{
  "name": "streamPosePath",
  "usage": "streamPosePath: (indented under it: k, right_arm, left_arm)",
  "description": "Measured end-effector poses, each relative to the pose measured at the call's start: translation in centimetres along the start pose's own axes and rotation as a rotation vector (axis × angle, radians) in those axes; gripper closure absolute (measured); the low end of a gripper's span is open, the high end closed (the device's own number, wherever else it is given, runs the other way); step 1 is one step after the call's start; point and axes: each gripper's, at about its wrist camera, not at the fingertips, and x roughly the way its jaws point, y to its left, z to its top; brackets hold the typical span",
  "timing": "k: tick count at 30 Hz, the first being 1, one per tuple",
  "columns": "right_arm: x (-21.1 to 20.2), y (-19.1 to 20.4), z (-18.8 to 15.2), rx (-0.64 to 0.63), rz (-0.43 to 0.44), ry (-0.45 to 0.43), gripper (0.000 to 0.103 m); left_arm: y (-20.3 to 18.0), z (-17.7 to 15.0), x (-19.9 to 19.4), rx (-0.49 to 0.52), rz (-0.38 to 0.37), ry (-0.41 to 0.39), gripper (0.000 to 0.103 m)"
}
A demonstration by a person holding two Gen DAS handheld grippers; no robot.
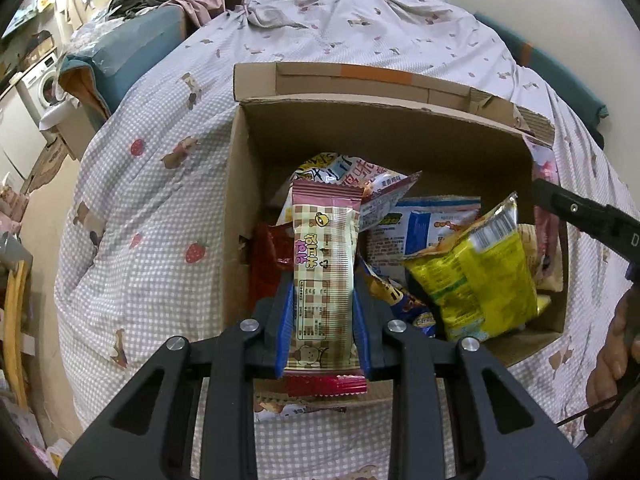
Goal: Organize snacks
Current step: 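Lower both held snacks into the box and open both grippers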
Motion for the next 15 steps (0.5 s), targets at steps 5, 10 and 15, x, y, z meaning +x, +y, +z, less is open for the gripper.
streamPosePath:
  k: [5,10,15]
  right_arm:
    - [0.1,0.4,-0.1,-0.002,0.019,0.003,0.06]
    - [-0.5,-0.2,0.1,0.051,0.059,-0.024,0.052]
    - [-1.4,-0.8,0.5,0.102,0.108,-0.059,0.033]
  left_arm:
    - [0.5,0.2,0.1,-0.032,0.001,0.005,0.08]
    - [0.9,0.1,0.2,-0.053,-0.012,0.009,0.08]
    - [1.3,0.1,0.0,-0.074,-0.023,0.005,0.08]
